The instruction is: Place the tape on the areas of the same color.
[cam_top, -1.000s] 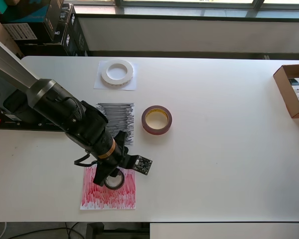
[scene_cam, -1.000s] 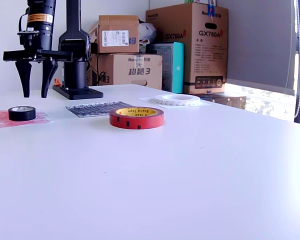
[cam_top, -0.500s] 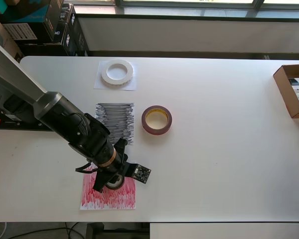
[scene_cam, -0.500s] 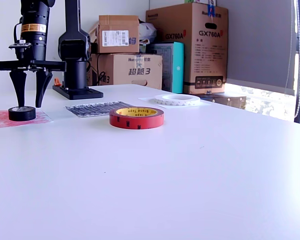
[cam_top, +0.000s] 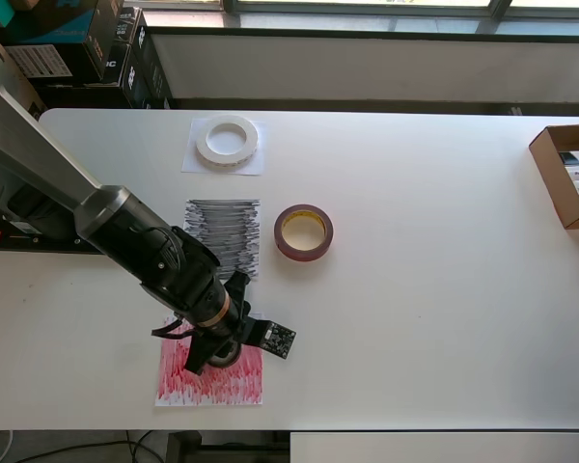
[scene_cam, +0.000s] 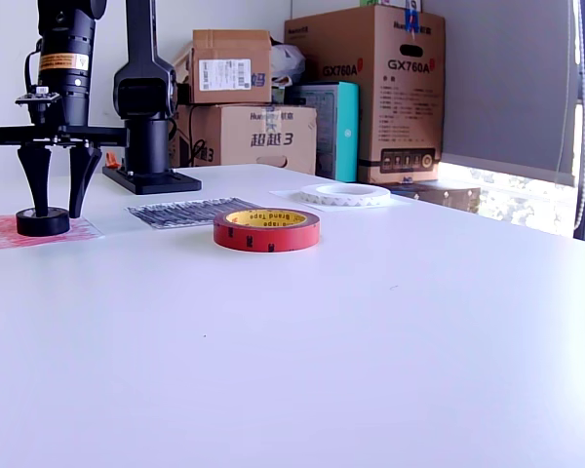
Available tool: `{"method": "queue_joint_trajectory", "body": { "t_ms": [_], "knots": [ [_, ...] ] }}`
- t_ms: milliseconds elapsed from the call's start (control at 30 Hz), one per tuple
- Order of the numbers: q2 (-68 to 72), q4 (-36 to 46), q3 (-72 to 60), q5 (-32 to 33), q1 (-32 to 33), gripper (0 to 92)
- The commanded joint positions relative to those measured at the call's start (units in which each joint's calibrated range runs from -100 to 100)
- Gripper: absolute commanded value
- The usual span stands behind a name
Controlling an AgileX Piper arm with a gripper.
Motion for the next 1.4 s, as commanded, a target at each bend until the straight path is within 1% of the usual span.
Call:
{"method": "queue_joint_trajectory", "body": {
  "t_ms": [0, 33, 100, 267, 367, 400, 700, 933, 1067, 1367],
  "knots": [
    [0.5, 0.0, 0.6, 0.2, 0.1, 45.0],
    [0.5, 0.0, 0.6, 0.2, 0.1, 44.2],
    [0.5, 0.0, 0.6, 0.2, 0.2, 38.8],
    [0.6, 0.0, 0.6, 0.2, 0.2, 17.4],
    [0.6, 0.0, 0.6, 0.2, 0.2, 3.0],
    [0.6, 0.0, 0.6, 0.2, 0.2, 0.0],
    [-0.3, 0.0, 0.3, 0.2, 0.2, 0.1],
    [-4.7, 0.8, -4.6, -0.1, 1.1, 0.1],
    [-7.5, 0.9, -4.3, -2.9, 6.1, 0.1],
    [-11.7, 0.6, -1.6, -2.0, 21.5, 0.1]
  ]
}}
